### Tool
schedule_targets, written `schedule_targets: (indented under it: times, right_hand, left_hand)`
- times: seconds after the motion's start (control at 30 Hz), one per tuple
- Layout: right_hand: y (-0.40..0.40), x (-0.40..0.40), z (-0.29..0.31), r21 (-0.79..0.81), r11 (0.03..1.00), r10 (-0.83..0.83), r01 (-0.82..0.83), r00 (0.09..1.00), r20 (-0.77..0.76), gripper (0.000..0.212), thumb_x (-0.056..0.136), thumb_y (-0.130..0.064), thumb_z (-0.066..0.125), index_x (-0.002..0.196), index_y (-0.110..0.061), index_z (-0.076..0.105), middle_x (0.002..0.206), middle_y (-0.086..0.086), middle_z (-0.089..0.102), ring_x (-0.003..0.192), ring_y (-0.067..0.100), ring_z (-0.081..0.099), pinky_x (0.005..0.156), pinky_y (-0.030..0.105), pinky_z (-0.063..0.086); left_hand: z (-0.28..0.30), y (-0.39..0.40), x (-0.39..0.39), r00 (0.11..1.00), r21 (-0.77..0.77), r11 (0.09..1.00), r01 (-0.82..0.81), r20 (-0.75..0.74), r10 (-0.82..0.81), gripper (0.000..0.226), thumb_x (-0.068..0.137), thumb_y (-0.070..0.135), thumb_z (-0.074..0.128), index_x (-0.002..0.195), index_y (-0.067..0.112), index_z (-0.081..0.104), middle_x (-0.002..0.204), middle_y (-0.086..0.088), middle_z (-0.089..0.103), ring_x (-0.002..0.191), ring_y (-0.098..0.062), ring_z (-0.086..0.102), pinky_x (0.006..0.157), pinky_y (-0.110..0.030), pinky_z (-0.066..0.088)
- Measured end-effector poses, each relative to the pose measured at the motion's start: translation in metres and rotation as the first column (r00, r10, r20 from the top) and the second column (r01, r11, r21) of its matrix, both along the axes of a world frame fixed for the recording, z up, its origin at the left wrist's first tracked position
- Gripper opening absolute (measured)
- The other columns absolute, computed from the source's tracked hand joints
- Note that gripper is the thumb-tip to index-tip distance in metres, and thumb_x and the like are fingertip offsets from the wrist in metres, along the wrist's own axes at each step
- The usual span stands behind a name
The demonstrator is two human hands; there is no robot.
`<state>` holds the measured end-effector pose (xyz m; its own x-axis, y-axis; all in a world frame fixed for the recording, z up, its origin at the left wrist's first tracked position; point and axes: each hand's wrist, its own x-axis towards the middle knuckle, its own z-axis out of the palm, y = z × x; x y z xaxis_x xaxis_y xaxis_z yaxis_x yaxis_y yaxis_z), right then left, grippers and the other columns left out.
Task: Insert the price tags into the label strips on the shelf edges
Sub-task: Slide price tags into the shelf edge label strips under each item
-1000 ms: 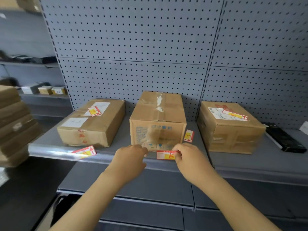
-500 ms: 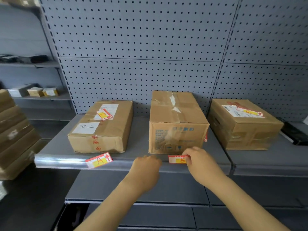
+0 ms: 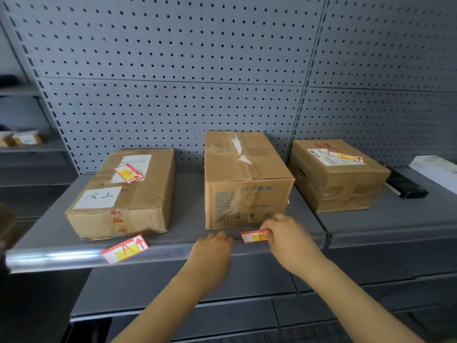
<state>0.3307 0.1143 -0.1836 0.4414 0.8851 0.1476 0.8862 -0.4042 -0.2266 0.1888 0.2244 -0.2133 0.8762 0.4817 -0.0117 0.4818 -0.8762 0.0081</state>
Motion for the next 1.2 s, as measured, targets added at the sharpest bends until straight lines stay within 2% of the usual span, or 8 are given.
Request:
schedule_targets:
  times: [0.37, 0.6, 0.9, 1.2]
  right_hand:
    - [-0.001, 0.002, -0.001, 0.025, 0.999, 0.035, -0.035, 0.999, 0.003, 0.024, 0.095, -0.015, 0.045, 0.108, -0.018, 0.064, 0.106, 0.004, 0.058, 0.098, 0.024, 0.054, 0.082, 0.038, 0.048]
    - [-0.002, 0.007, -0.004, 0.048, 0.997, 0.053, -0.054, 0.998, 0.016, 0.025, 0.093, -0.011, 0.047, 0.11, -0.018, 0.064, 0.107, 0.004, 0.058, 0.099, 0.023, 0.054, 0.081, 0.036, 0.048]
    - [0.0, 0.013, -0.009, 0.055, 0.995, 0.086, -0.085, 0.996, -0.006, 0.028, 0.093, -0.009, 0.048, 0.113, -0.019, 0.064, 0.105, 0.004, 0.057, 0.099, 0.024, 0.053, 0.081, 0.037, 0.048]
    - [0.012, 0.007, -0.023, 0.028, 0.986, 0.161, -0.163, 0.985, 0.055, 0.035, 0.09, -0.003, 0.051, 0.118, -0.02, 0.063, 0.106, 0.006, 0.056, 0.102, 0.026, 0.052, 0.078, 0.036, 0.045]
  left_hand:
    - [0.003, -0.005, 0.009, 0.999, 0.004, 0.999, -0.049, 0.008, 0.049, 0.036, 0.089, 0.01, 0.05, 0.124, 0.016, 0.051, 0.126, -0.007, 0.049, 0.117, -0.026, 0.049, 0.09, -0.036, 0.046]
    - [0.004, -0.015, 0.015, 0.994, 0.05, 0.994, -0.096, -0.048, 0.099, 0.041, 0.088, 0.009, 0.052, 0.128, 0.011, 0.045, 0.135, -0.012, 0.041, 0.122, -0.029, 0.043, 0.099, -0.038, 0.039]
    - [0.007, -0.015, 0.015, 0.992, -0.01, 0.992, -0.124, -0.012, 0.124, 0.038, 0.088, 0.004, 0.048, 0.125, 0.011, 0.048, 0.134, -0.012, 0.038, 0.122, -0.028, 0.042, 0.098, -0.037, 0.04]
    - [0.011, -0.015, 0.018, 0.994, 0.02, 0.997, -0.08, -0.069, 0.082, 0.033, 0.087, 0.005, 0.049, 0.12, 0.01, 0.053, 0.125, -0.01, 0.054, 0.117, -0.027, 0.049, 0.094, -0.034, 0.041]
